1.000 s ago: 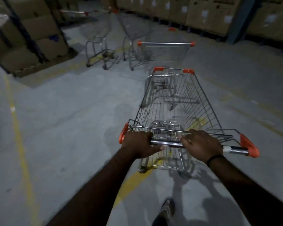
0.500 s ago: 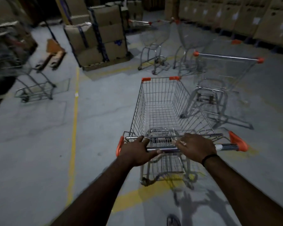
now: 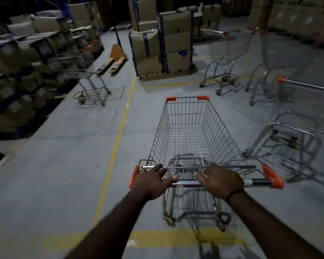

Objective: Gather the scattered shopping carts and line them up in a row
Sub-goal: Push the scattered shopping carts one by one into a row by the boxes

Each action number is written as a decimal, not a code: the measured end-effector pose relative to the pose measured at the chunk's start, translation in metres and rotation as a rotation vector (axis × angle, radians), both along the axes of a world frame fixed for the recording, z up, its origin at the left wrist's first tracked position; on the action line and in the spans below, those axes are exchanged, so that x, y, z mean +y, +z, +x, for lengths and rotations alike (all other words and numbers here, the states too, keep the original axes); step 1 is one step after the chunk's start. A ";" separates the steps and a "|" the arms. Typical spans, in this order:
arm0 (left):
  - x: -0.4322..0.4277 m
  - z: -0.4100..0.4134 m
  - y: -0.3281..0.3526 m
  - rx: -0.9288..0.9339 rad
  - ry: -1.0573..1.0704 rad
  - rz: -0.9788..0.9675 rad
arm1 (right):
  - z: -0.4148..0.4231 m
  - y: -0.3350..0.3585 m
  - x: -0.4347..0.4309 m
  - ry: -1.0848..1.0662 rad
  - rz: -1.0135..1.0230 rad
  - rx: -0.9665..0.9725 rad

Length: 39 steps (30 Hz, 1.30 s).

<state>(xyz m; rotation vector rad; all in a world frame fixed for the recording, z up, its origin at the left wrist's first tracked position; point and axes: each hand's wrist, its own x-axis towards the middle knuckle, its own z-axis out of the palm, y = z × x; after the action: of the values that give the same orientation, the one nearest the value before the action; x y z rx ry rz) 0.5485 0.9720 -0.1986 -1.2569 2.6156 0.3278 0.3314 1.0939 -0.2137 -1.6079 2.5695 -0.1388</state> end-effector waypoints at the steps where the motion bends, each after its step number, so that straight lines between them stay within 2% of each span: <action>1: -0.003 -0.001 0.001 0.001 0.021 0.000 | -0.001 0.000 -0.006 0.019 0.001 0.006; 15: -0.081 -0.023 -0.004 0.029 0.260 -0.001 | -0.039 -0.002 -0.125 0.197 -0.015 0.034; 28: -0.241 -0.062 -0.005 0.001 0.381 0.134 | -0.086 0.011 -0.308 0.395 0.032 0.037; 39: -0.375 -0.082 0.006 0.002 0.516 0.091 | -0.110 0.000 -0.486 0.464 -0.024 0.069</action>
<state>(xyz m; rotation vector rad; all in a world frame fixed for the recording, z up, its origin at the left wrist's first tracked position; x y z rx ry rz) 0.4666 0.5967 -0.1929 -1.8820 2.2089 0.5226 0.2212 0.6081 -0.2136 -2.1958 2.1674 -0.0739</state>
